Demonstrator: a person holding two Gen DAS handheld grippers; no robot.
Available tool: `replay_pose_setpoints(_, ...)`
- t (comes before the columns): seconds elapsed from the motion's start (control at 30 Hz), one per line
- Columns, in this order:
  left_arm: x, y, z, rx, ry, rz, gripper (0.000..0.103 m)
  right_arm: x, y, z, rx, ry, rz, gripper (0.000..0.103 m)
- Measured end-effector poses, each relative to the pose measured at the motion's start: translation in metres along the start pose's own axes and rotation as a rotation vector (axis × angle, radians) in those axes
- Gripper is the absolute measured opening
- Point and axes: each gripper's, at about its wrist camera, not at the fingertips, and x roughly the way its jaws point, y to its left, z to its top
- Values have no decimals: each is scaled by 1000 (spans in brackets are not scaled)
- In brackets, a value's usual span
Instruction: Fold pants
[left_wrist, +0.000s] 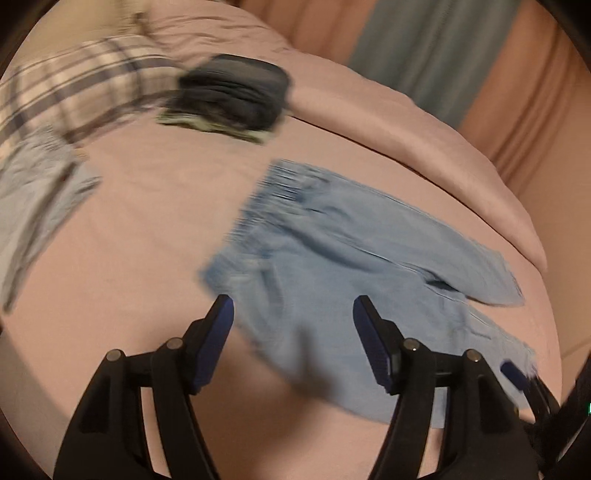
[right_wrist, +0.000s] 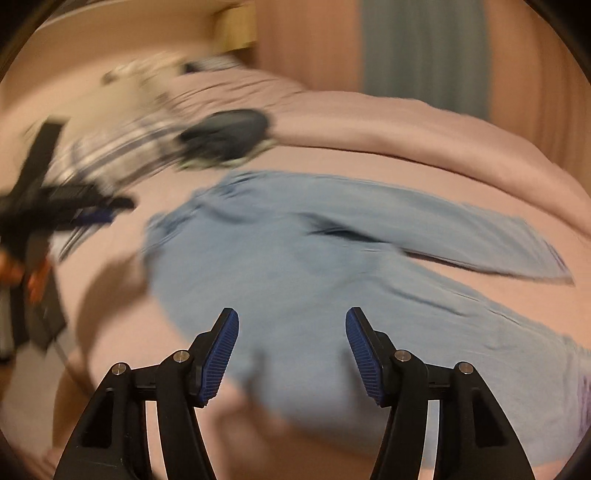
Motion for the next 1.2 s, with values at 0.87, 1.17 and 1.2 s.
replay_pose_setpoints(0.87,73,-43,-62,373,145,109,81,27,-94,-55,313,186,-243,79)
replay_pose_setpoints(1.17,57,-56,-40,370,132,79,83,5,-103,-40,357,99,-125,81)
replay_pose_setpoints(1.2,58,-58,-34,362,120,67,85,5,-103,-34,349,78,-124,81)
